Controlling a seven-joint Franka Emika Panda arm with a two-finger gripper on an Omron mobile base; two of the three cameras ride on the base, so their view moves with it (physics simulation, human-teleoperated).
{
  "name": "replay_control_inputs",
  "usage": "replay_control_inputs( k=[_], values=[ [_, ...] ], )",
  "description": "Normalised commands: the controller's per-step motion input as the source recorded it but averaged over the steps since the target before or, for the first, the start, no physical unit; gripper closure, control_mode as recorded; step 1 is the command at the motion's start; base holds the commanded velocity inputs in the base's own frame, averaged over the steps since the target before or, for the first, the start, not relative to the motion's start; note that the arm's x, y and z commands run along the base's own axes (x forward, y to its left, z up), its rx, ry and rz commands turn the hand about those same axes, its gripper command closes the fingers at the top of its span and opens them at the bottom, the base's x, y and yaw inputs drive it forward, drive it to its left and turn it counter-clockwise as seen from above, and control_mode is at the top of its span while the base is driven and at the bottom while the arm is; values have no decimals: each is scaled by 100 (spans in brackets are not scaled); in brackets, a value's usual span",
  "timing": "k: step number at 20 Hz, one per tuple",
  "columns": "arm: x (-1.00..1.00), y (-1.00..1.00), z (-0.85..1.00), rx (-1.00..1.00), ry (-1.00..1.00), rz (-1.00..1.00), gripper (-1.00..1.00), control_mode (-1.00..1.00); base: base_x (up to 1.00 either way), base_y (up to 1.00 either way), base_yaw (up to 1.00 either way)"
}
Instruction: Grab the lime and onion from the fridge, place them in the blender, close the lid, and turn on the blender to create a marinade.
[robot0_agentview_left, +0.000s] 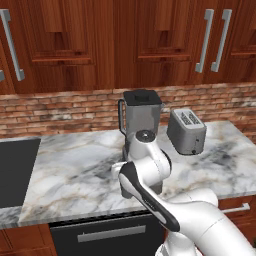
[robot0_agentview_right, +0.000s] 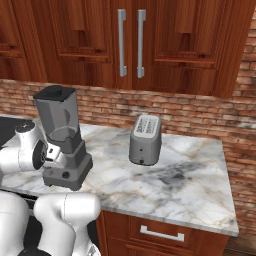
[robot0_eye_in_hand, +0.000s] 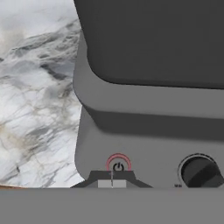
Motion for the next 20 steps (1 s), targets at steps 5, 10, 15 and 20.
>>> replay_control_inputs(
  k=[5, 10, 15, 20],
  values=[
    [10, 0, -22, 0, 0, 0, 100, -100, 0, 0, 0],
    [0, 0, -26, 0, 0, 0, 100, -100, 0, 0, 0],
    [-6, 0, -26, 0, 0, 0, 100, -100, 0, 0, 0],
    [0, 0, -3, 0, 0, 0, 100, -100, 0, 0, 0]
  ],
)
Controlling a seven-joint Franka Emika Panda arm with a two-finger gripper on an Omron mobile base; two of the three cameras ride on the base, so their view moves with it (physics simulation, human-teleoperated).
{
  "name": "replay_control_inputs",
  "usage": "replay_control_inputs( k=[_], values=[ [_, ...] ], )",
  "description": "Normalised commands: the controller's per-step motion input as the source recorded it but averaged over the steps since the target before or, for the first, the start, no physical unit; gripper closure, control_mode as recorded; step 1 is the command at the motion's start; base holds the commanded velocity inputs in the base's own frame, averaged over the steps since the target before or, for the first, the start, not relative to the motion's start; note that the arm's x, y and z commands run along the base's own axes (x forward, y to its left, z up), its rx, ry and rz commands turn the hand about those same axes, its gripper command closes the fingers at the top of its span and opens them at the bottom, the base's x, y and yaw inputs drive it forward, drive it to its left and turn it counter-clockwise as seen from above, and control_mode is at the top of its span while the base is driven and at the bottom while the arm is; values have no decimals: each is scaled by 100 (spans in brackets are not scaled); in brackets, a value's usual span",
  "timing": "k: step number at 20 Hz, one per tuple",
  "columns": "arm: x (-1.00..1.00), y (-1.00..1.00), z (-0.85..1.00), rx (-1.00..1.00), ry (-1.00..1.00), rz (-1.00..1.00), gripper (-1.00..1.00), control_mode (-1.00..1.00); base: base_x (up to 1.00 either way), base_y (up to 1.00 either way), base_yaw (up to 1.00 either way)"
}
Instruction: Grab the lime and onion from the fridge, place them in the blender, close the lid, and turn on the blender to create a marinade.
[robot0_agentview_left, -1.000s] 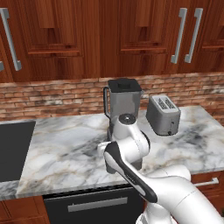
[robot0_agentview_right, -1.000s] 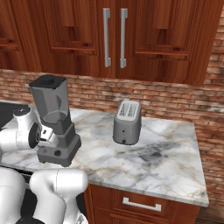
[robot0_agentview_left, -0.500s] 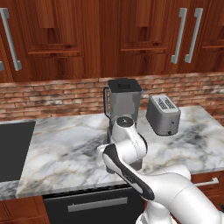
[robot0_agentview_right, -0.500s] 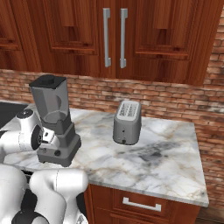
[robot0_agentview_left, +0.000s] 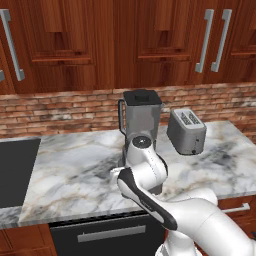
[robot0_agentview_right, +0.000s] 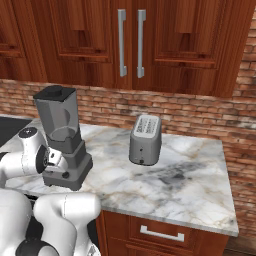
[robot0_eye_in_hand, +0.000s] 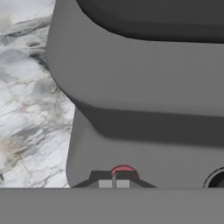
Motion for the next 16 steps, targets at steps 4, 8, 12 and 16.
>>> replay_control_inputs(
  k=[4, 8, 12, 16],
  values=[
    [-8, 0, -17, 0, 0, 0, 100, -100, 0, 0, 0],
    [-2, 0, -4, 0, 0, 0, 100, -100, 0, 0, 0],
    [0, 0, 0, 0, 0, 0, 100, -100, 0, 0, 0],
    [0, 0, 0, 0, 0, 0, 100, -100, 0, 0, 0]
  ],
)
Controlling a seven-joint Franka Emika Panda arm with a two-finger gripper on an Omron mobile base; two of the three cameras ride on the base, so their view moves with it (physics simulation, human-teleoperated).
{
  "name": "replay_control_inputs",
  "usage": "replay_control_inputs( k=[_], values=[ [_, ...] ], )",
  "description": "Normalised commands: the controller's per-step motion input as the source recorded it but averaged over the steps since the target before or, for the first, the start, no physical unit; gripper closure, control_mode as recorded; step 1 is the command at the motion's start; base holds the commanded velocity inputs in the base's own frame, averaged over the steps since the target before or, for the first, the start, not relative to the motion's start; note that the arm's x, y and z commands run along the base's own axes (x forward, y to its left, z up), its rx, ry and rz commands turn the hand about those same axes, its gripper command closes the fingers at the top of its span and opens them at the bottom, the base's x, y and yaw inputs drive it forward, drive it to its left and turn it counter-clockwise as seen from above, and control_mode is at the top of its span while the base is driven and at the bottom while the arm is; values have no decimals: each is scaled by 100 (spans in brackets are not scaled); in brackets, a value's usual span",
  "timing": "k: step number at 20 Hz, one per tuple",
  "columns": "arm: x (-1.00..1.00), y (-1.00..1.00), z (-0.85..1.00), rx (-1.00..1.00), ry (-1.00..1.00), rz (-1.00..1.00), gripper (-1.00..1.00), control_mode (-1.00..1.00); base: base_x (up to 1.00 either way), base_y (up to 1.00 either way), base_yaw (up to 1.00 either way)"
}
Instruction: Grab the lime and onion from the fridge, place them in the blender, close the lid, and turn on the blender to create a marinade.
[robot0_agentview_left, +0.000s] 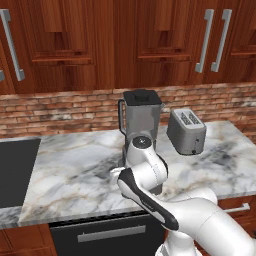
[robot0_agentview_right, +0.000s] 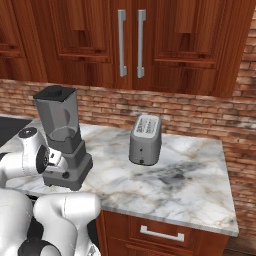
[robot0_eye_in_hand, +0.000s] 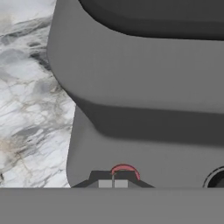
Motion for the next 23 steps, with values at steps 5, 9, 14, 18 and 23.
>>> replay_control_inputs(
  k=[5, 9, 14, 18, 23],
  values=[
    [0, 0, -4, 0, 0, 0, 100, -100, 0, 0, 0],
    [-5, 0, 3, 0, 0, 0, 100, -100, 0, 0, 0],
    [0, 0, 0, 0, 0, 0, 100, -100, 0, 0, 0],
    [0, 0, 0, 0, 0, 0, 100, -100, 0, 0, 0],
    [0, 0, 0, 0, 0, 0, 100, -100, 0, 0, 0]
  ],
)
